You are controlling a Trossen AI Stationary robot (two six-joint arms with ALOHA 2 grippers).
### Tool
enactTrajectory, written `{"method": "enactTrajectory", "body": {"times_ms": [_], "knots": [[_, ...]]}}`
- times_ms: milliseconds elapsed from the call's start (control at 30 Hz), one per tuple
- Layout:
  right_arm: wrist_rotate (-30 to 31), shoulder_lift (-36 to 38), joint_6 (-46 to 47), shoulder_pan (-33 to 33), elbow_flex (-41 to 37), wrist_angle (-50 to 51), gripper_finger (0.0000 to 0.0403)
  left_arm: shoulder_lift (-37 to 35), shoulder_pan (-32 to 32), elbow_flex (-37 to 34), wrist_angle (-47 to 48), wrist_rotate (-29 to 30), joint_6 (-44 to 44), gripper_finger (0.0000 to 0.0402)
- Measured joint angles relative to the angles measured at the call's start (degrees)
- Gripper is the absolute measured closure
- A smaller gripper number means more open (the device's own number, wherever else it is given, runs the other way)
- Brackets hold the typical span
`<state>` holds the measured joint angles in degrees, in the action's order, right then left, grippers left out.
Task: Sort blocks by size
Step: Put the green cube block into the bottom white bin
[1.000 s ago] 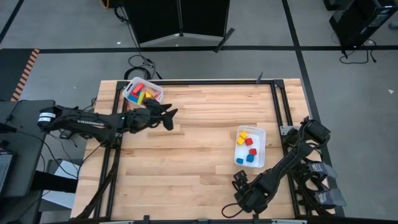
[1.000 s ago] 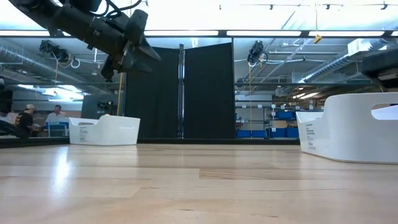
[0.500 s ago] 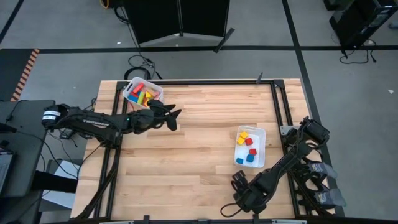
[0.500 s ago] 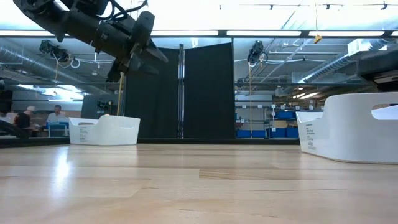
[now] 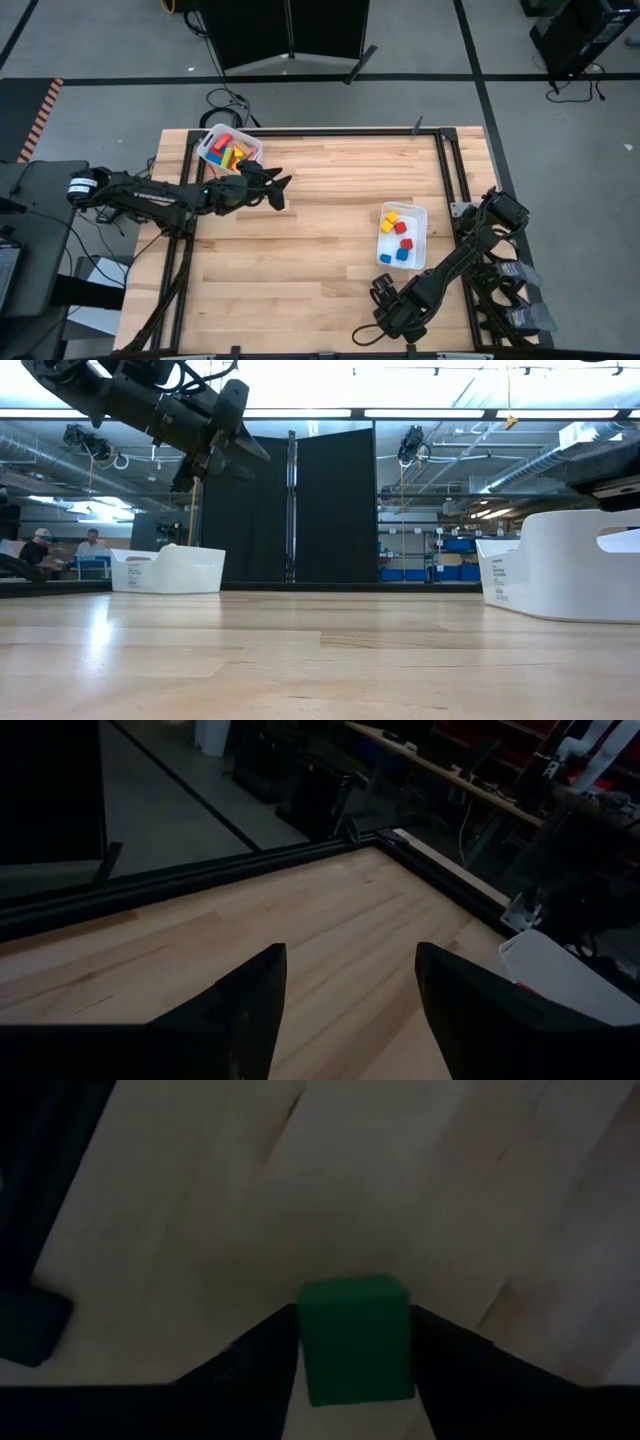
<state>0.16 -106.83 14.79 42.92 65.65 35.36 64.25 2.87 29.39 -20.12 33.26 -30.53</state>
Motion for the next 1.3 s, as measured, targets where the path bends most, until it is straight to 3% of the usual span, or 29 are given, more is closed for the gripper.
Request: {"method": "enactTrajectory", "body": {"times_ms": [133,367,667,833,1100,1300], "knots": [[-0.2,0.0,-0.3,0.0,0.0,-0.2,0.0257,0.0,0.0,0.0,0.0,0.0,0.0,0.0172],[0.9,0.9,-3.1,-1.1,0.0,0.8,0.0261,0.0,0.0,0.0,-2.5,-0.5,0.4,0.0172],[18.2,8.6,-9.4,-3.6,7.9,17.4,0.0261,0.0,0.0,0.0,-2.7,-1.2,0.5,0.0172],[25.9,15.5,-5.3,-7.1,9.8,31.4,0.0261,0.0,0.0,0.0,-2.7,-2.3,0.5,0.0172],[25.0,27.7,1.5,-13.9,-0.7,35.3,0.0261,0.0,-0.1,0.0,-2.7,-2.8,0.7,0.0172],[19.0,33.3,6.3,-18.0,-11.8,29.4,0.026,0.0,-0.7,0.0,-2.7,-2.7,1.8,0.0172]]}}
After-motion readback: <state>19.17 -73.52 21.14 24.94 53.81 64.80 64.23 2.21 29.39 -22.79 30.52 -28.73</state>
